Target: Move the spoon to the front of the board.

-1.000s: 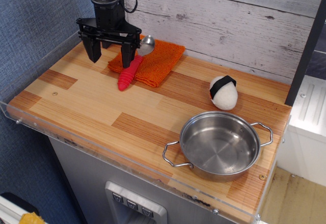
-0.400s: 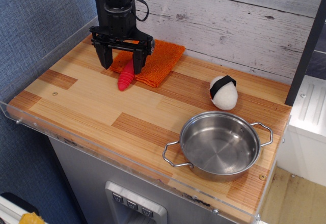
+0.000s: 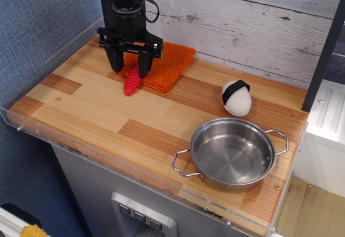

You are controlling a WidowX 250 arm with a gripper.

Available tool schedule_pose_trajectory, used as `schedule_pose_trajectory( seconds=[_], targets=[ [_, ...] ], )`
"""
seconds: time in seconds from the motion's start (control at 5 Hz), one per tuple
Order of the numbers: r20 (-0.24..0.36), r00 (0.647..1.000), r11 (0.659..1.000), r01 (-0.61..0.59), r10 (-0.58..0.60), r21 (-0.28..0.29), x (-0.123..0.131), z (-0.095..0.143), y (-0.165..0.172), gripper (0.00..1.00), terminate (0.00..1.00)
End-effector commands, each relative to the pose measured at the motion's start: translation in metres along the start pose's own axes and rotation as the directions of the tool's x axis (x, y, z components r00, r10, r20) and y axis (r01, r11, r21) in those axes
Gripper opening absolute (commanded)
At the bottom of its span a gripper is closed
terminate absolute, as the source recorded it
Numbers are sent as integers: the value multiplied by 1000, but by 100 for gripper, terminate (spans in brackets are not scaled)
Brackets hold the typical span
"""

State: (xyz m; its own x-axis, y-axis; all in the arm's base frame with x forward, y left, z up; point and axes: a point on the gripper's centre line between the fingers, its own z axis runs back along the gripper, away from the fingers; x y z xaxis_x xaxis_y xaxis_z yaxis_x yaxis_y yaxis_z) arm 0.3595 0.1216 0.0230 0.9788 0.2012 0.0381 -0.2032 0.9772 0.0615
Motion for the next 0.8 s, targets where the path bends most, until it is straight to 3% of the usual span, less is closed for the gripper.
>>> schedule_pose_trajectory(
  seconds=[0.0, 0.6],
  targets=[
    [33, 999, 1000, 16, -17, 16, 7, 11, -2, 0, 0],
    [33, 999, 1000, 27, -27, 15, 6, 12, -4, 0, 0]
  ],
)
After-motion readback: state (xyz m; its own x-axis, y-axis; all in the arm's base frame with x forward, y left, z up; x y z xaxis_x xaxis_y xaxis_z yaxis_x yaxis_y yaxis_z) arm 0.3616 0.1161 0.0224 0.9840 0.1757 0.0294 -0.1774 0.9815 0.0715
